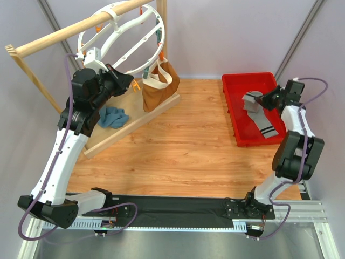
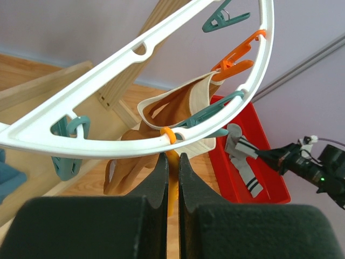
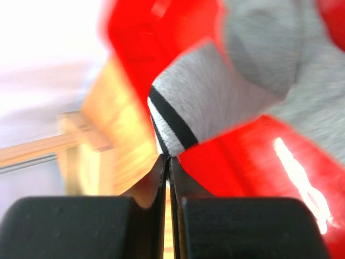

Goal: Clip the socks to the hanger
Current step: Pick up the sock from the bin.

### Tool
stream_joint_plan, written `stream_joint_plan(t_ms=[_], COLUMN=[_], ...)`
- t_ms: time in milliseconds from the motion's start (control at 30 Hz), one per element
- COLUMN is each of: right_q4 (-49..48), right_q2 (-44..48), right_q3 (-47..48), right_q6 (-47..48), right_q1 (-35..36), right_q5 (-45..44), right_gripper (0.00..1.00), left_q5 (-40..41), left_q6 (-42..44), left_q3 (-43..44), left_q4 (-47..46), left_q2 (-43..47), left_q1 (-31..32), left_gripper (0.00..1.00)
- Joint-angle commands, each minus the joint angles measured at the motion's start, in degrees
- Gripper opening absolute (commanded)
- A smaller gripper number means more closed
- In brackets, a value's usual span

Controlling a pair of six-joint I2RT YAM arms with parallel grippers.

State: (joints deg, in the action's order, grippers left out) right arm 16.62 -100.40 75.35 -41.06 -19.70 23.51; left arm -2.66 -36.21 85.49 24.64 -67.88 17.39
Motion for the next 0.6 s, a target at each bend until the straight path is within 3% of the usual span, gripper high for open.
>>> stream_joint_plan(t_ms=[0, 200, 300, 433, 567], right_q4=[5.77, 7.81, 6.94, -5.61, -18.79], right_q2=[8.54, 27.95, 37.62, 47.04, 45.48], right_q3=[2.70, -3.80, -7.14, -16.45, -20.59], right_q6=[-2.80, -7.89, -6.93, -13.59, -13.00], right_q1=[1.24, 10.46, 21.34, 38.54, 52.46], right_q5=[2.86, 6.72, 4.98, 1.72, -2.85], right_gripper=[0.00, 0.00, 0.00, 0.00, 0.00], left_q5=[-5.95, -10.35, -9.65, -10.17, -10.88], left_q6=[-0.36, 1.22, -0.70, -4.57, -8.17], left_q3=[-1.38, -2.70, -4.01, -4.63, -4.28], left_q4=[2.69, 1.37, 2.34, 3.04, 4.01], left_q2=[1.26, 2.22, 3.80, 6.00, 7.67], left_q1=[0.45, 0.45, 0.45, 0.45, 0.45], left_gripper=[0.00, 0.00, 0.00, 0.00, 0.00])
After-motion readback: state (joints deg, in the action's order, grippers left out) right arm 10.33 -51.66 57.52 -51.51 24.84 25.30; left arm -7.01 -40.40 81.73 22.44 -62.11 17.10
